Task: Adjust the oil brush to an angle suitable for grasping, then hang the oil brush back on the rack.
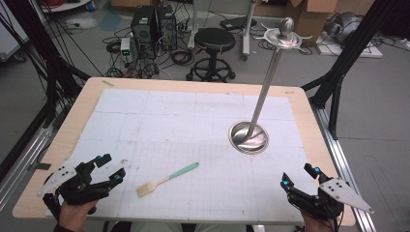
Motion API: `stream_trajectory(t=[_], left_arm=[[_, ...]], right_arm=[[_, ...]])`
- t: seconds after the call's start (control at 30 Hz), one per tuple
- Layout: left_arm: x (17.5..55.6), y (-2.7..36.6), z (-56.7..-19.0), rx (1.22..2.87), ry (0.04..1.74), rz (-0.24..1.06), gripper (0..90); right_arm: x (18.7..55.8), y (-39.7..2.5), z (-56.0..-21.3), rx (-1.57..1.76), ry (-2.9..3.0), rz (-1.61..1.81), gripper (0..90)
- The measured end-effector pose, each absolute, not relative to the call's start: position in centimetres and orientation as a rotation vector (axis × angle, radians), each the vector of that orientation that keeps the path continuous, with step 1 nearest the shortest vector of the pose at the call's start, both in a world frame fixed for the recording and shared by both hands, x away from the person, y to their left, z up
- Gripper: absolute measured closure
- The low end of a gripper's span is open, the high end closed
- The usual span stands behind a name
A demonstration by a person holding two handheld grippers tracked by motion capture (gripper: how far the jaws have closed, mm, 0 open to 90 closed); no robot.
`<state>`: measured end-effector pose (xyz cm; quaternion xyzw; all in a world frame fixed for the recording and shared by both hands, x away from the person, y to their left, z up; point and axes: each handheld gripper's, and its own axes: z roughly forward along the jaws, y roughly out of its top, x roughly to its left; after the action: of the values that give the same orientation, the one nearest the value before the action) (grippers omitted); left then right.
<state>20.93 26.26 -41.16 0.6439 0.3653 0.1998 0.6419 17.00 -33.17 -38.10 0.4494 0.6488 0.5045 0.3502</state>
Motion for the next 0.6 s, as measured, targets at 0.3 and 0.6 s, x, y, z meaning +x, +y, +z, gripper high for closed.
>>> stream_trajectory(t=[0.3, 0.6], left_arm=[[21.2, 25.6, -41.3, 1.495, 0.822, 0.444, 21.4], [21.6, 25.1, -41.6, 1.517, 0.827, 0.43, 21.6]], right_arm=[[17.6, -32.8, -38.8, 1.166, 1.745, 1.289, 19.9], [17.7, -33.5, -39.3, 1.206, 1.732, 1.294, 19.9]])
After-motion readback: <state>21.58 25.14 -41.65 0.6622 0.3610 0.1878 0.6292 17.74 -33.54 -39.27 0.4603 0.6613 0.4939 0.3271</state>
